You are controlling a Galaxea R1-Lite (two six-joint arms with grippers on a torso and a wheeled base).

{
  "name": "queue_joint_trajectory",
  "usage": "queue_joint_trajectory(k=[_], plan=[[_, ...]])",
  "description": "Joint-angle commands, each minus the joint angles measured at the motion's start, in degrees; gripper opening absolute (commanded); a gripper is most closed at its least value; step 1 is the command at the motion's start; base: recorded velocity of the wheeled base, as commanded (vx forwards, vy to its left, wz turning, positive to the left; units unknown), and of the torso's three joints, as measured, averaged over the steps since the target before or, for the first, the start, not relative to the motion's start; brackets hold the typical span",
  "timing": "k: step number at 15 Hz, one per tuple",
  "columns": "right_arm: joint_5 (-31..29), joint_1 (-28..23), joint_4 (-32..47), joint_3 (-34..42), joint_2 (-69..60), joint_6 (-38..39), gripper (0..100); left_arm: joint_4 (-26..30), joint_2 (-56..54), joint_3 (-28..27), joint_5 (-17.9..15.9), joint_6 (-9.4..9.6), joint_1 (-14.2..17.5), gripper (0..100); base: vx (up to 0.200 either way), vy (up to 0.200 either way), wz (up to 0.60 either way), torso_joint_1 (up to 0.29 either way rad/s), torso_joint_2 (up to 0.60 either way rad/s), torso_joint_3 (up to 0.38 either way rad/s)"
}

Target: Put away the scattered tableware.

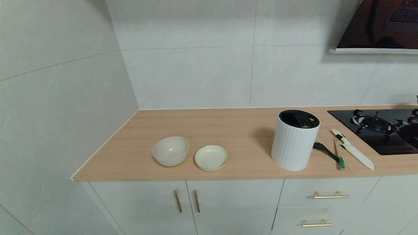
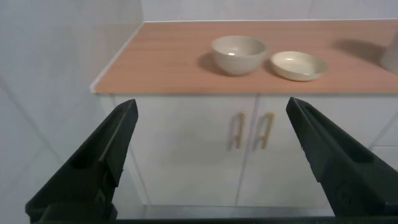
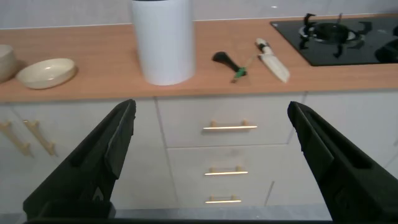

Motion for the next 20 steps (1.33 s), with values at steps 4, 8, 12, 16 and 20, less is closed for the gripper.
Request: queue_joint_trajectory(k=[4, 8, 12, 16, 20], plan=[[-0.02, 0.0, 0.04, 0.0, 0.07, -0.01, 100, -0.04, 0.0, 0.0, 0.02, 0.0, 0.0, 100, 0.0, 0.2, 0.0, -0.001, 0.0, 0.004], [-0.02, 0.0, 0.04, 0.0, 0.07, -0.01, 100, -0.04, 0.0, 0.0, 0.02, 0.0, 0.0, 100, 0.0, 0.2, 0.0, 0.002, 0.0, 0.002], [-0.02, 0.0, 0.04, 0.0, 0.07, -0.01, 100, -0.04, 0.0, 0.0, 0.02, 0.0, 0.0, 100, 0.0, 0.1, 0.0, 0.0, 0.0, 0.004], [-0.02, 0.0, 0.04, 0.0, 0.07, -0.01, 100, -0.04, 0.09, 0.0, 0.02, 0.0, 0.0, 100, 0.0, 0.0, 0.0, 0.0, 0.0, 0.0], [-0.02, 0.0, 0.04, 0.0, 0.07, -0.01, 100, -0.04, 0.0, 0.0, 0.02, 0.09, 0.0, 100, 0.0, 0.0, 0.0, 0.0, 0.0, 0.0]])
